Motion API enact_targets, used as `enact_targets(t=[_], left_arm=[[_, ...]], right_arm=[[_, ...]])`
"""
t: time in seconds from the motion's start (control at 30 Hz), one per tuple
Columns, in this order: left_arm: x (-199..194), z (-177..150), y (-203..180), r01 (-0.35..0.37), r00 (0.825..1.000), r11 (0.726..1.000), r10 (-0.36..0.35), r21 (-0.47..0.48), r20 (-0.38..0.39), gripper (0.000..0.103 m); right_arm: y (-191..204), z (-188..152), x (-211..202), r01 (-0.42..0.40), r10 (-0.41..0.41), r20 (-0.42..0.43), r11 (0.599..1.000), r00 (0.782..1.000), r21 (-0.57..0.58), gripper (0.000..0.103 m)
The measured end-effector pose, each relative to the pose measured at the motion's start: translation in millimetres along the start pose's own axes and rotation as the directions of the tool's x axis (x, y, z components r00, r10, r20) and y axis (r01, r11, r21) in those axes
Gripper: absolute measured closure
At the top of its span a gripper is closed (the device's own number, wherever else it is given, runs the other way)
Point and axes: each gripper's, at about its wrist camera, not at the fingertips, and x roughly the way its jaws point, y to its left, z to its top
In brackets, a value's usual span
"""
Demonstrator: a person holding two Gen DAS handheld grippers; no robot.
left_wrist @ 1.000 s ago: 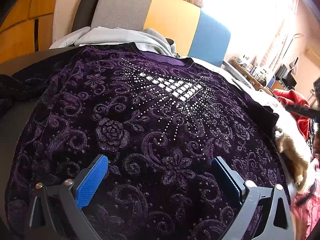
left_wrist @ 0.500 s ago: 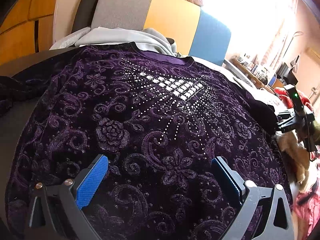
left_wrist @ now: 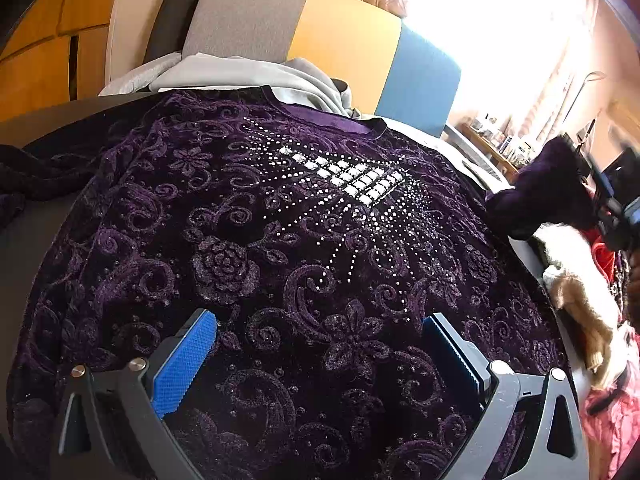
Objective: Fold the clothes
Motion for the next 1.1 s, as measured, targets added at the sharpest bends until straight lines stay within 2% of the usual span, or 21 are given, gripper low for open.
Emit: enact_targets(t=[0.03,0.1,0.17,0.23,0.3,0.33,0.37,0.43,0.5,0.53,0.6,0.7,0.77,0.83,0.87,0.9,0.93,0.97,1.0,1.03,1.1], left_arm=[[-0.1,0.1,-0.4,-0.002,1.0,1.0,0.002,0.001,-0.001,0.001],[-1.2,1.5,-0.4,-0.008,1.0,1.0,0.008,-0.007,-0.01,0.001],[-2.9,6.0,-0.3,-0.017,0.999,0.999,0.015,-0.045,-0.04,0.001],[-8.7,12.0,0.8,0.055,0.996,0.99,-0.063,-0.13,-0.058,0.002],[-13.1,16.9,3.7,0.17,0.982,0.957,-0.185,-0.235,-0.044,0.002],[-13.1,19.8,3.1,0.209,0.973,0.939,-0.228,-0.273,-0.04,0.002],[-10.8,22.3,-0.2,0.225,0.967,0.932,-0.249,-0.284,-0.048,0.002],[-2.4,26.3,-9.9,0.261,0.952,0.917,-0.297,-0.302,-0.079,0.002],[10.1,25.8,-19.4,0.298,0.927,0.893,-0.355,-0.338,-0.12,0.002],[16.2,25.8,-26.3,0.3,0.921,0.889,-0.364,-0.345,-0.14,0.002],[23.4,26.1,-42.1,0.272,0.928,0.913,-0.332,-0.304,-0.167,0.002],[34.1,26.7,-70.2,0.214,0.945,0.957,-0.253,-0.195,-0.205,0.002],[41.5,27.7,-87.7,0.171,0.956,0.978,-0.194,-0.12,-0.22,0.002],[50.6,30.9,-100.3,0.077,0.969,0.996,-0.085,-0.041,-0.231,0.016],[54.1,35.1,-106.1,0.04,0.969,0.999,-0.038,0.003,-0.245,0.045],[55.6,46.3,-110.3,0.044,0.964,0.999,-0.034,0.033,-0.265,0.093],[56.6,57.7,-114.5,0.047,0.959,0.997,-0.028,0.061,-0.281,0.097],[49.1,72.5,-117.9,0.031,0.968,0.996,-0.008,0.087,-0.251,0.097],[33.9,93.5,-124.4,0.024,0.983,0.991,0.001,0.135,-0.183,0.098],[16.0,111.8,-133.0,0.041,0.992,0.984,-0.02,0.174,-0.121,0.098],[-26.3,137.6,-153.6,0.038,0.999,0.954,-0.042,0.296,0.006,0.097]], right_arm=[[3.3,-2.6,4.8,-0.053,0.052,0.034,0.998,0.998,0.015,0.065],[1.6,-9.1,14.3,-0.076,0.073,0.056,0.996,0.996,0.047,0.065],[-4.1,-13.9,11.4,-0.027,0.024,0.053,0.998,0.998,0.062,0.064],[-8.7,-29.8,5.4,0.069,-0.07,0.03,0.997,0.997,0.038,0.062],[-13.2,-45.6,-0.6,0.164,-0.164,0.009,0.986,0.986,0.011,0.059],[-16.2,-54.1,-2.1,0.216,-0.216,-0.004,0.976,0.976,-0.007,0.057],[-21.4,-64.2,0.8,0.283,-0.284,-0.027,0.958,0.958,-0.035,0.056],[-30.5,-84.4,4.6,0.397,-0.403,-0.058,0.912,0.913,-0.101,0.056],[-40.1,-103.8,7.4,0.47,-0.482,-0.052,0.869,0.875,-0.153,0.056],[-45.0,-110.6,8.8,0.497,-0.511,-0.046,0.851,0.859,-0.171,0.056],[-52.7,-122.5,9.8,0.526,-0.54,-0.018,0.826,0.841,-0.2,0.056],[-62.2,-128.5,6.6,0.481,-0.48,0.062,0.851,0.875,-0.21,0.054],[-64.4,-132.1,4.0,0.468,-0.458,0.099,0.856,0.884,-0.221,0.055],[-63.9,-134.5,4.7,0.472,-0.459,0.11,0.847,0.881,-0.243,0.054],[-64.0,-134.9,5.6,0.472,-0.46,0.111,0.845,0.881,-0.251,0.054],[-63.6,-135.6,4.8,0.472,-0.459,0.113,0.844,0.881,-0.255,0.054],[-63.2,-136.3,4.0,0.471,-0.457,0.115,0.844,0.882,-0.257,0.054],[-62.7,-136.8,3.1,0.467,-0.452,0.118,0.846,0.884,-0.259,0.054],[-62.5,-137.3,2.2,0.463,-0.447,0.119,0.848,0.886,-0.26,0.054],[-63.0,-137.6,1.4,0.459,-0.443,0.12,0.85,0.888,-0.259,0.054],[-59.9,-138.3,1.0,0.454,-0.438,0.122,0.853,0.891,-0.258,0.054]])
